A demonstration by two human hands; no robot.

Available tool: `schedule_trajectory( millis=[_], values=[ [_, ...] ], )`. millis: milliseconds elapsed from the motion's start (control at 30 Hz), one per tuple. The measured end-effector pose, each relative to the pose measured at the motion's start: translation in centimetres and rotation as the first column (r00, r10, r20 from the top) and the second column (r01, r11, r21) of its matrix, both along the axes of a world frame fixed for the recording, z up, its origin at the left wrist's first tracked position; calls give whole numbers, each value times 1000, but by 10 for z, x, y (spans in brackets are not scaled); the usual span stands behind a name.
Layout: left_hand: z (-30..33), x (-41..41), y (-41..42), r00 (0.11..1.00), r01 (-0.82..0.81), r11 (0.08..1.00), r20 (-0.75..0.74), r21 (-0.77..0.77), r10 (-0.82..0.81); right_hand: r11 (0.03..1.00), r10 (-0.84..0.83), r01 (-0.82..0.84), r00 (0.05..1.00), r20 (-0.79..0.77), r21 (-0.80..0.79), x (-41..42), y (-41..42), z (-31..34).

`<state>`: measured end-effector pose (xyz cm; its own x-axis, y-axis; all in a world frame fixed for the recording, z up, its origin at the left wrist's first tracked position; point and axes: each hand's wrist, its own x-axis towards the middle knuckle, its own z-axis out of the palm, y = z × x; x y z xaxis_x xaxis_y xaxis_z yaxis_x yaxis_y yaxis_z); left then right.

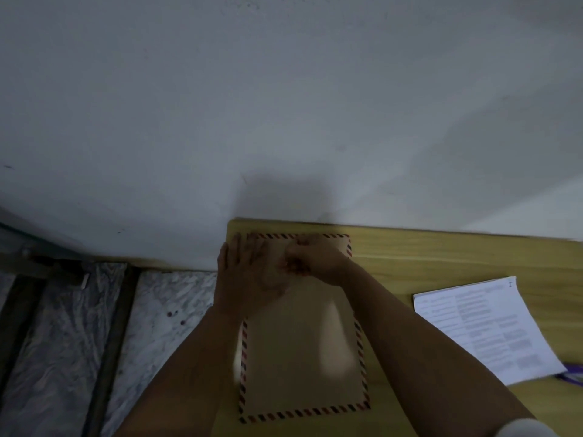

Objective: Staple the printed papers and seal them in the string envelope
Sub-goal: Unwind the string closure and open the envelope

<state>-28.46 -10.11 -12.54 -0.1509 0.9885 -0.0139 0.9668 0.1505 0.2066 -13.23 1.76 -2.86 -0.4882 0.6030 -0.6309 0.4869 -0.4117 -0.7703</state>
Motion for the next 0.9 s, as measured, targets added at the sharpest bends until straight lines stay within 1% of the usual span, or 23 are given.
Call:
schedule_trajectory(
  millis=[67,133,200,233,333,433,533,600,667,733,800,833,900],
  values=[
    [-1,2,0,1000,-7,1000,6,4,7,993,87,-99,983,162,67,10,-4,-3],
    [-1,3,0,1000,-11,1000,15,-27,11,970,102,-168,939,328,179,23,-4,-6],
    [-1,4,1,999,-26,999,25,-46,27,905,73,-267,864,499,330,36,0,-8],
    [-1,4,1,999,-32,998,29,-50,34,869,67,-329,819,570,370,43,1,-7],
    [-1,4,0,998,-37,998,50,-60,40,785,85,-469,729,679,405,58,0,-2],
    [-2,4,1,998,-34,997,54,-66,38,713,93,-545,697,711,441,71,-4,1],
    [-2,5,1,998,-35,997,51,-71,39,647,142,-617,675,724,448,78,-10,4],
    [-2,5,1,998,-38,996,52,-75,42,616,220,-658,671,708,432,77,-16,7],
    [-3,5,1,998,-41,997,54,-71,45,600,336,-695,669,663,396,71,-23,8],
    [-3,6,1,998,-35,998,45,-57,38,616,429,-687,703,567,386,63,-29,8],
    [-2,6,1,999,-29,999,38,-35,30,626,450,-652,750,484,429,54,-31,5],
    [-2,6,1,999,-28,999,38,-27,29,641,429,-614,784,449,460,49,-30,3],
    [-2,7,1,999,-30,999,43,-30,32,680,332,-494,866,373,542,38,-25,1]
  ],
)
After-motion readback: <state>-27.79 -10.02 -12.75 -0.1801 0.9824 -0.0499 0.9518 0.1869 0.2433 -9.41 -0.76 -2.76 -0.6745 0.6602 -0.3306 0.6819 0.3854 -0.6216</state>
